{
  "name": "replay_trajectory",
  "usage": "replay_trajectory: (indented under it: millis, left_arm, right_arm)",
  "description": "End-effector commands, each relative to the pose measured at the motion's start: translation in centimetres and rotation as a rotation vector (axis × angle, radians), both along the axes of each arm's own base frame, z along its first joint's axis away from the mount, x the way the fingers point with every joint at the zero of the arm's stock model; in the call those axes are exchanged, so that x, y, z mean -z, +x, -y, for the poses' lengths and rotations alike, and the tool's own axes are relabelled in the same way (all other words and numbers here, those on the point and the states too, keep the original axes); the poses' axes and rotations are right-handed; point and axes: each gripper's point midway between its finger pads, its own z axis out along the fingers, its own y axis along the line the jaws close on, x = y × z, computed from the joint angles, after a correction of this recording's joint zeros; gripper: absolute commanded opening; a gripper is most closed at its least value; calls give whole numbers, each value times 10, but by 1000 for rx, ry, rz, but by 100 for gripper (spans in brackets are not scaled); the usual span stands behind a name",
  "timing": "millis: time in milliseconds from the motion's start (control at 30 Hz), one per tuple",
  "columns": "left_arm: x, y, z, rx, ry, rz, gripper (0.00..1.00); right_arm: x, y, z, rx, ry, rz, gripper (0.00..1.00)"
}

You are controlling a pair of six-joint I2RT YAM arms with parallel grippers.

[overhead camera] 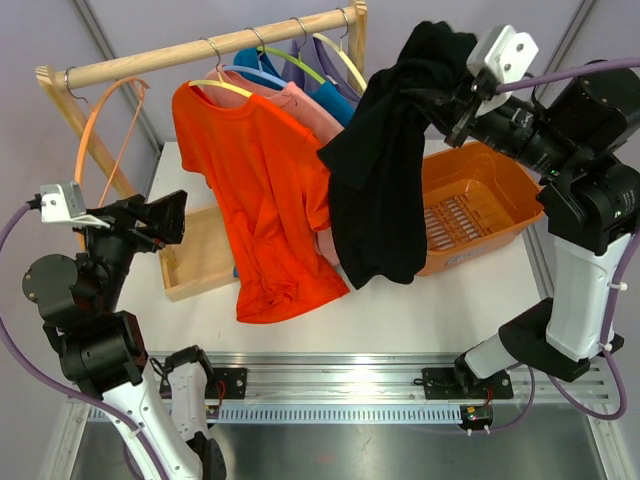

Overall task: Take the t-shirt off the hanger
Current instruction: Place the tshirt into the basket

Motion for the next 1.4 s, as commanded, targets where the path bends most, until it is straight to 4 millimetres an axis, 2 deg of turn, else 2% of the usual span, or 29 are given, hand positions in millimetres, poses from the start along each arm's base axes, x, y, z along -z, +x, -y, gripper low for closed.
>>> replay_trajectory:
  millis: [0,133,167,233,333,367,400,533,567,700,733,767,800,833,867,900,933,967,1000,1033,1067,1100,1167,1200,1233,1267,1333,1367]
  left_arm:
    - [-24,1,3,21,10,85,99]
    - [-27,3,5,42,12,90,99]
    - [-27,5,4,44,7,86,99]
    - [-30,6,3,42,6,96,99]
    - [-35,12,3,59,-14,98,99]
    - [-36,12,3,58,-14,101,99]
    - [-37,16,1,55,-10,98,99]
    - [-39,25,-1,62,-22,96,99]
    - [-39,27,-1,67,-28,97,99]
    - [-34,32,8,99,-25,82,99]
    - [-33,36,5,70,-32,76,99]
    - [-30,37,20,130,-36,63,99]
    - [-24,41,25,139,-20,45,99]
    - [-23,41,38,166,-27,35,99]
    - [-18,48,43,171,-4,17,99]
    - [-17,51,40,126,-3,-1,99]
    - [-16,48,56,177,7,-11,99]
    - [-14,50,60,178,17,-23,99]
    - [-9,56,60,149,35,-48,99]
    - [-13,53,67,165,41,-47,99]
    - [-12,54,68,158,49,-59,99]
    - [-3,61,68,135,72,-98,99]
    - [-2,62,74,144,81,-116,99]
    - [2,65,76,142,85,-134,99]
    - [6,69,78,137,87,-146,99]
    - [10,71,79,133,80,-160,99]
    - [12,75,79,120,76,-171,99]
    - [10,76,78,113,63,-169,99]
  right_arm:
    - [-57,22,50,249,170,142,0]
    - [-77,42,93,395,250,188,0]
    - [-85,48,113,457,268,222,0]
    - [-88,59,129,496,289,223,0]
    - [-96,76,172,602,311,265,0]
    - [-95,81,178,611,307,264,0]
    - [-92,87,188,633,296,263,0]
    - [-66,118,190,622,249,199,0]
    - [-51,132,191,624,236,157,0]
    - [-19,162,194,622,192,78,0]
    - [-10,169,194,612,178,58,0]
    - [7,179,194,608,159,14,0]
    - [16,185,194,602,151,-7,0]
    - [23,189,193,594,140,-20,0]
    - [42,198,196,594,124,-66,0]
    - [51,198,192,559,109,-88,0]
    - [64,199,191,537,90,-117,0]
    - [90,205,190,512,70,-180,0]
    - [105,199,182,436,42,-211,0]
    - [115,188,178,398,-6,-214,0]
    - [152,189,175,362,-32,-290,0]
    - [158,175,169,318,-66,-274,0]
    - [212,166,165,274,-97,-421,0]
    - [228,160,164,253,-111,-469,0]
    - [254,154,164,237,-135,-547,0]
    - [283,152,164,228,-142,-625,0]
    - [322,153,172,261,-170,-720,0]
    - [350,151,175,273,-176,-796,0]
